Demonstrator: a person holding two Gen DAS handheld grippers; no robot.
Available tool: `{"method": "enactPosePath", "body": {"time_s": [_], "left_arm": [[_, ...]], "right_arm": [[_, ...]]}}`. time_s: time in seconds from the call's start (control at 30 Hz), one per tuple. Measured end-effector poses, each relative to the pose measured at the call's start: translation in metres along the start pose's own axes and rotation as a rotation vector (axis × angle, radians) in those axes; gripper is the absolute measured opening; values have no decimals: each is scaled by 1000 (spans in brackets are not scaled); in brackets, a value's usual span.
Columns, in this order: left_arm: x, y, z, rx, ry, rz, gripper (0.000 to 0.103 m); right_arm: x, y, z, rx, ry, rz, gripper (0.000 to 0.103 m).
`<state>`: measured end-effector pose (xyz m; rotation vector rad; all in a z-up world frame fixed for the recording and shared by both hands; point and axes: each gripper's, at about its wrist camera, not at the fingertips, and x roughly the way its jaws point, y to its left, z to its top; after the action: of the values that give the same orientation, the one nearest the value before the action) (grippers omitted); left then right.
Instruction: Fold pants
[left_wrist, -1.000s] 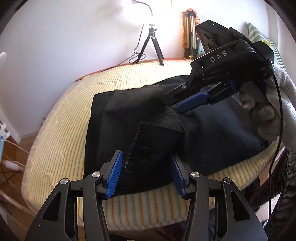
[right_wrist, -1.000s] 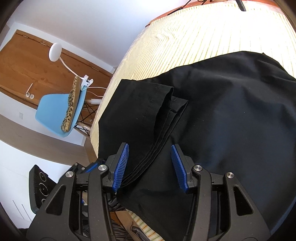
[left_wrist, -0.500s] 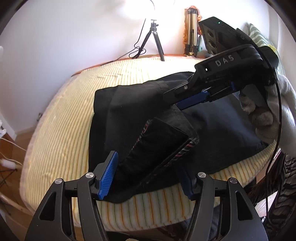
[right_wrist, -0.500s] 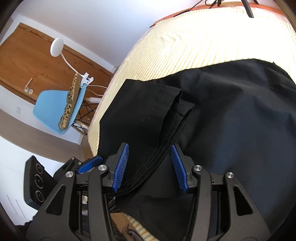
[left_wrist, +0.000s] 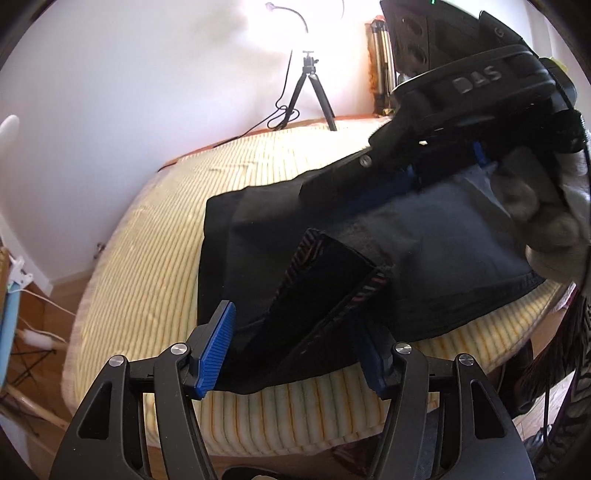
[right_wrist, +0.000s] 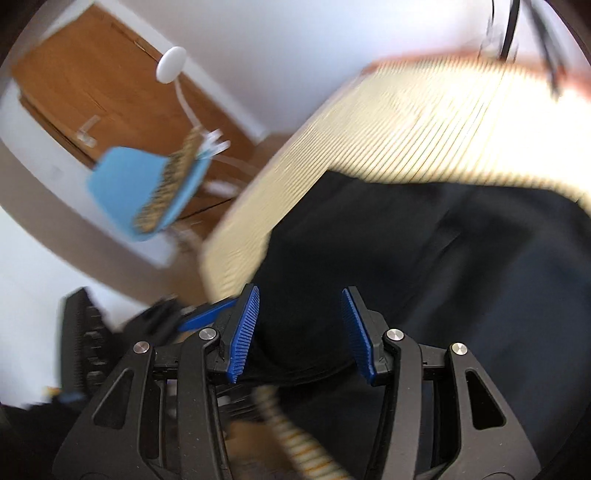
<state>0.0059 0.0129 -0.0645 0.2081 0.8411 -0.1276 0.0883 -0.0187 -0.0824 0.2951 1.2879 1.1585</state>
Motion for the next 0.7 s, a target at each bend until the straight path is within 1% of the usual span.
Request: {"method": "enactPosePath", "body": {"time_s": [0.07, 0.17, 0.23, 0.33, 0.4, 0.43, 0.47, 0.5, 0.53, 0.57, 0.6, 0.67, 0.7], "left_arm": [[2, 1, 1, 12, 10, 10, 62], [3, 5, 2, 13, 14, 3, 62], [2, 4, 0, 14, 23, -1, 65], [8, 2, 1, 32, 26, -7, 66], [6, -2, 2, 48, 15, -31, 66], [6, -4, 3, 58, 9, -48, 66], [5, -7, 4, 71, 10, -64, 63], [5, -10, 4, 84, 8, -73, 47], [6, -12, 4, 91, 12, -82, 37], [9, -14, 4, 92, 28, -90, 20], [12, -14, 3, 89, 41, -98, 14], [12, -14, 1, 68, 36, -101, 10], [10, -9, 2, 36, 27, -118, 8]], "right_arm": [[9, -3, -4, 39, 57, 77, 50], [14, 1, -13, 33, 125, 121, 50], [14, 1, -20, 37, 156, 155, 50], [10, -5, -26, 60, 159, 164, 50], [4, -10, -28, 88, 152, 181, 50], [3, -13, -27, 97, 144, 180, 50], [-1, -14, -26, 102, 126, 164, 50], [-5, -18, -24, 115, 97, 130, 50], [-11, -23, -23, 129, 75, 104, 50], [-18, -29, -22, 152, 47, 75, 50], [-23, -36, -22, 182, 27, 52, 50], [-29, -46, -18, 228, 9, 24, 51], [-30, -51, -17, 252, 2, 13, 51]]}}
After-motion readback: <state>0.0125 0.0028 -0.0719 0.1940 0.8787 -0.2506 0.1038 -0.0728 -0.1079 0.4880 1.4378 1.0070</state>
